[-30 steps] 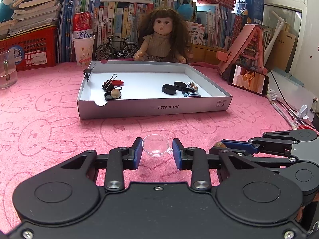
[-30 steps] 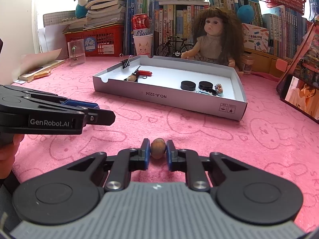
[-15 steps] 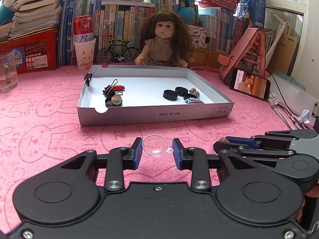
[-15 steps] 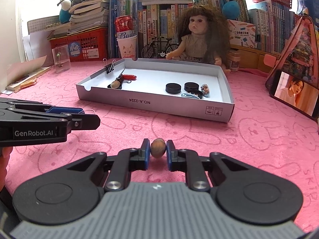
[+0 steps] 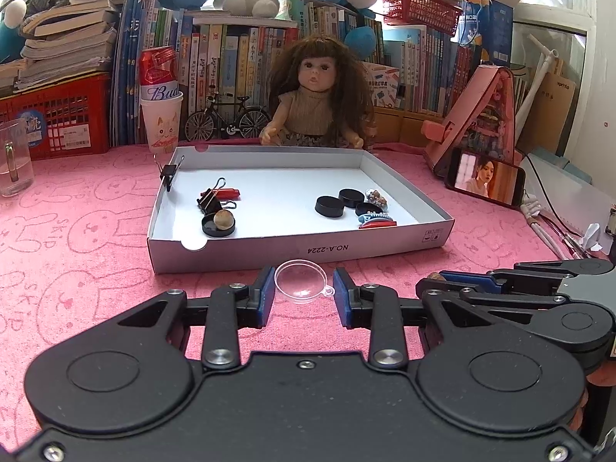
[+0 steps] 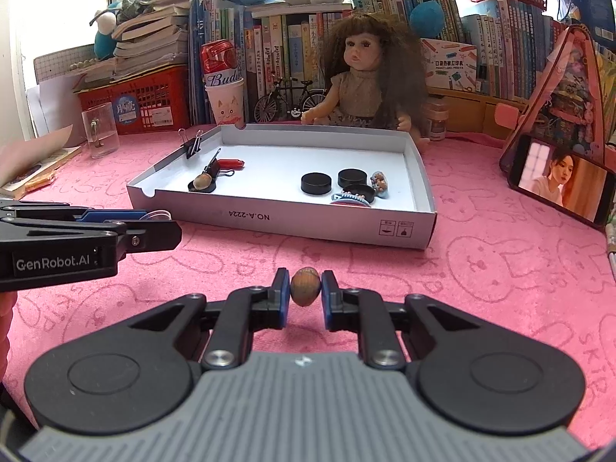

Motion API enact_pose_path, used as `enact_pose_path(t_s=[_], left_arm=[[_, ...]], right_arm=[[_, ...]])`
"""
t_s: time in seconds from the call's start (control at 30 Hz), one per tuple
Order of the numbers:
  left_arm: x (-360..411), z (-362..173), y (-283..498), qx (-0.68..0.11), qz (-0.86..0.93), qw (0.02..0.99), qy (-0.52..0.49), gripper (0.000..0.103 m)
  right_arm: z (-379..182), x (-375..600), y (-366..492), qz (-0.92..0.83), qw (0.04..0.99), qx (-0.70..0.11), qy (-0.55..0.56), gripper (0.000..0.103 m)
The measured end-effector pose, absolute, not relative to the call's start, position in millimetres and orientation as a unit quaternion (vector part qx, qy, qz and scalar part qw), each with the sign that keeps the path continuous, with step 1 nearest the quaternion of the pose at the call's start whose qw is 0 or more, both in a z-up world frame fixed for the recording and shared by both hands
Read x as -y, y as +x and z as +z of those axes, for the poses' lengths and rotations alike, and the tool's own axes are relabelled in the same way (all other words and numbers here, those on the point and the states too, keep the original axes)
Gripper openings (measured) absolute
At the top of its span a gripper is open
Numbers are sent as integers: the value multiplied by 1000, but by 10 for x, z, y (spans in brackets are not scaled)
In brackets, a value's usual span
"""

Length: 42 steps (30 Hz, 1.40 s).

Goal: Organize rigid objects
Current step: 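Carry the clear dome and wooden bead over the white tray with both tools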

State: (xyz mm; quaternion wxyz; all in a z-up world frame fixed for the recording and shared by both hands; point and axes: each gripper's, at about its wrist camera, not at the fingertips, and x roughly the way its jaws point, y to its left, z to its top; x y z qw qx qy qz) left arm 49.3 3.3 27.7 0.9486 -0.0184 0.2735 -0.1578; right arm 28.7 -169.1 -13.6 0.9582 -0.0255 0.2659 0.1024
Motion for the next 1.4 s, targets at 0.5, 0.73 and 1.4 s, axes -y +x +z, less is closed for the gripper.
enact_pose_path(t_s=[0.5, 0.73, 1.4], left_arm=[[-20, 429, 711, -250, -149, 956, -20, 31], [-47, 461, 862, -249, -141, 958, -35, 31], [4, 490, 1288, -241, -117, 962, -49, 31]], right_arm=[[0, 1721, 464, 92, 963, -252, -21, 21], [51, 1733, 587, 90, 964, -250, -12, 21], [165, 1779, 1047, 98, 959, -262, 32, 21]])
